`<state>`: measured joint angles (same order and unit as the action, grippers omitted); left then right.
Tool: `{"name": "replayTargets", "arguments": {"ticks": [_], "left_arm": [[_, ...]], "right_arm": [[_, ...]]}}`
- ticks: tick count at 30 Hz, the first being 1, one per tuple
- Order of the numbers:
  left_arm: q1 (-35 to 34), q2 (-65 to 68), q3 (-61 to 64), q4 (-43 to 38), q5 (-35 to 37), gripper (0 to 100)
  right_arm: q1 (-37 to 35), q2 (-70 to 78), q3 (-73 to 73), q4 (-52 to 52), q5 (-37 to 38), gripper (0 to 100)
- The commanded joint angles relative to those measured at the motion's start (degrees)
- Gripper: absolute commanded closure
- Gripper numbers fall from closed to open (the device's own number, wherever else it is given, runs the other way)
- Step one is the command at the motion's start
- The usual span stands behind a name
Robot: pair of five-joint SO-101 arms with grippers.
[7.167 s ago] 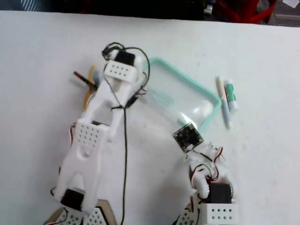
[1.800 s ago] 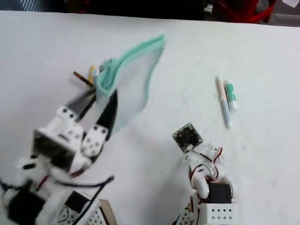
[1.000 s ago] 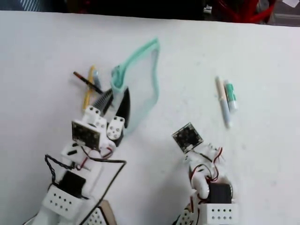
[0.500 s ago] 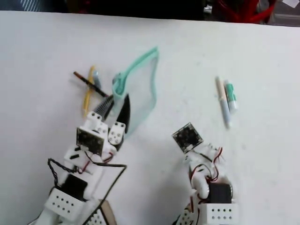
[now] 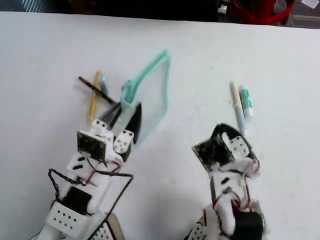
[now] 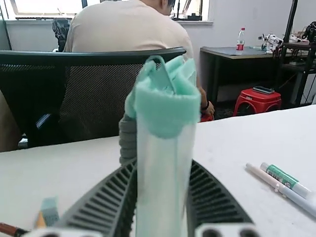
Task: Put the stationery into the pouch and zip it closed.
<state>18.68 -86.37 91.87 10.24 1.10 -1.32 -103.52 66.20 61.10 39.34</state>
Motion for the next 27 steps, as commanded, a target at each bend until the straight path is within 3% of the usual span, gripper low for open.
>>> {"name": "replayTargets", "arguments": {"ticks": [1,5,11,20,27], "left_arm": [[0.1,0.7,-1.8,6.4,1.3,86],[0.6,0.7,-1.9,7.5,1.3,84],[2.5,0.7,-1.8,8.4,0.9,84],[2.5,0.7,-1.8,8.7,0.9,84],[2.6,0.7,-0.7,8.3,0.9,84]], "right_arm": [[-0.1,0.5,-11.1,-1.5,0.3,93.2],[0.0,5.1,-19.5,-3.7,-3.6,84.4],[-4.9,29.2,-42.3,-1.8,-12.6,84.3],[-25.1,67.1,-85.9,22.5,-27.4,84.3],[-39.6,84.5,-100.3,31.5,-28.1,84.3]]}}
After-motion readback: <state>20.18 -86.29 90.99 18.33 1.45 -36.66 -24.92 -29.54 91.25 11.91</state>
